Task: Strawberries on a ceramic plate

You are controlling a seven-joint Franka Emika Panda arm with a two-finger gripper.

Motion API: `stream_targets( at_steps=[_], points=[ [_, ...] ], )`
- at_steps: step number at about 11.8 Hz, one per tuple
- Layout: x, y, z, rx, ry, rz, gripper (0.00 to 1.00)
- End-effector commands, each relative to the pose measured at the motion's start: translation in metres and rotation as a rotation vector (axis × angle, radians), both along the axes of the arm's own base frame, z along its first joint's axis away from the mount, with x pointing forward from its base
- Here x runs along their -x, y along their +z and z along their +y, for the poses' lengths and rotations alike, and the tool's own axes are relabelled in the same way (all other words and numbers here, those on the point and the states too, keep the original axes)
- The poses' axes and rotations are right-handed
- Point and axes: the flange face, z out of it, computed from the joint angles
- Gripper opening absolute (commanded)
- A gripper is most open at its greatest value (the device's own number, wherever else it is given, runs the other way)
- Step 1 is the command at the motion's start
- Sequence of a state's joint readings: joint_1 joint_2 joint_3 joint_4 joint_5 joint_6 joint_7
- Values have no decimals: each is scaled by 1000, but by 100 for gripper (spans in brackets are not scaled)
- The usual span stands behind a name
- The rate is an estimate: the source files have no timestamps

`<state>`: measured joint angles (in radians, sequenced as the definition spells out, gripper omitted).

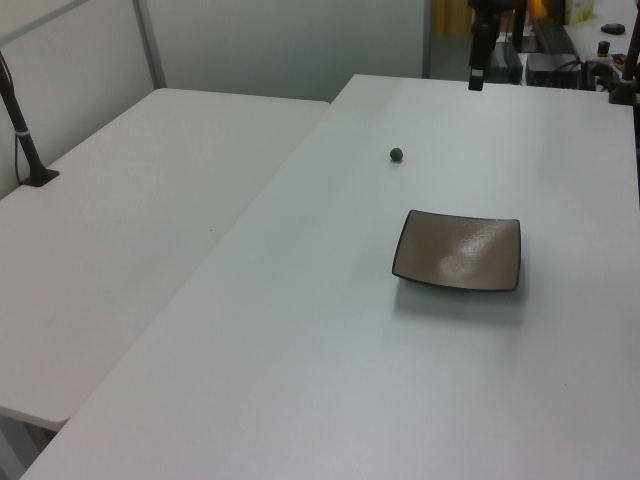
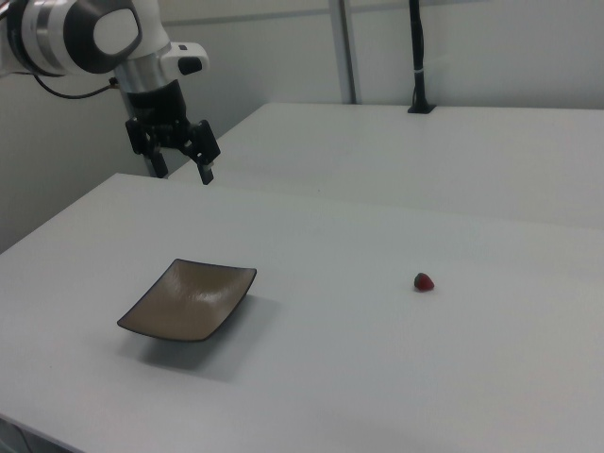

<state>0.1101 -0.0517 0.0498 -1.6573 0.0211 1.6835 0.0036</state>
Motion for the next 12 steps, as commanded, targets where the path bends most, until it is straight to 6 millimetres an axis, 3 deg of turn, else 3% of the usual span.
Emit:
stream_targets(
  at_steps=[1, 12],
  points=[
    [2, -1, 6, -31, -5, -12, 100],
    [-10, -5, 2, -27, -14, -11, 100]
  ],
)
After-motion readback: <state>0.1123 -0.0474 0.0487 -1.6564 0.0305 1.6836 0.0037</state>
